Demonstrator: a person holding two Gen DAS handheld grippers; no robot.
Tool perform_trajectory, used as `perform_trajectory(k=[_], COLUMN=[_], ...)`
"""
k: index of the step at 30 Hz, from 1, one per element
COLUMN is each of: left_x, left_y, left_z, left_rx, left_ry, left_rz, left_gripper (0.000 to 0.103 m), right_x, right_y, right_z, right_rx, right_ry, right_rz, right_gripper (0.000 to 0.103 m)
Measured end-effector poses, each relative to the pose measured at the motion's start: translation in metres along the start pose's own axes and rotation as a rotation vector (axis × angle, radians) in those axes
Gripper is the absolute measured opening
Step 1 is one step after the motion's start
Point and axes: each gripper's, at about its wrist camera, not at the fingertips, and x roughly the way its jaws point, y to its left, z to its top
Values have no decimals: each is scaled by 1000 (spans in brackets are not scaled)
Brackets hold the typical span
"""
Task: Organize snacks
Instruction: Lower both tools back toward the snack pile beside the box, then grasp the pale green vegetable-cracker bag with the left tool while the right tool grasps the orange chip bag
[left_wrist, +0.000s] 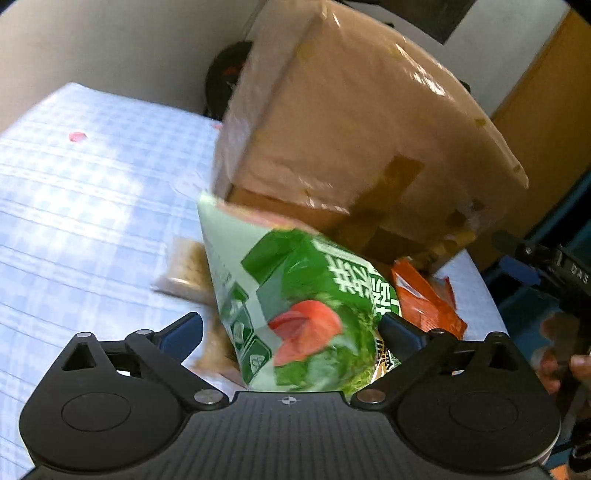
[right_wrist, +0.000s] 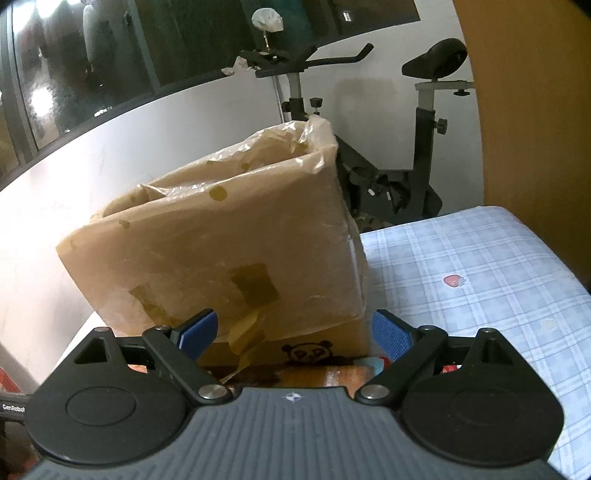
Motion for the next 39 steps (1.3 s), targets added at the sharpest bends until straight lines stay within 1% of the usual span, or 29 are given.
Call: perform_trajectory(k=[2,5,6,7,8,9,14,18,22,25,30,35,39], left_x=[1,3,0,-2,-6,-8,-23,-47,-67,-77,-88,-87,-83], left_y=[-4,-6,-5,-9,-13,-15,-26,-31,-34,-34,-33,-32,-29], left_z=[-2,-2,-2,-3,-4,-5,-10,-14,-22,-26,-28,-29,-30], left_rx=[20,33,34,41,57,71,124,131,123,116,119,113,116], left_ry=[-7,-16,-26,-41,-58,-65,-110,-173,-229,-254,-277,-280,-271], left_rz=[-4,-24,-38,-48,-47,-45,-20,-11,23,55,96,105,109], left_gripper=[102,90,81,79,74,73,72,72,72,72,72,72,72], right_x=[1,0,0,0,-1,-1,-5,-9,-11,-12,-11,-7,-1], right_y=[2,3,3,2,1,-1,-10,-16,-21,-24,-16,5,18], right_z=[0,-2,-3,-3,-3,-3,-5,-8,-17,-24,-41,-58,-65], right_rx=[-5,-1,0,2,5,9,33,35,35,48,38,10,-11], right_ry=[3,6,7,8,8,7,4,10,30,55,114,190,244], right_rz=[1,2,-1,-6,-10,-14,-39,-53,-74,-82,-54,-3,18], right_gripper=[93,93,93,93,93,93,93,93,93,93,93,93,93])
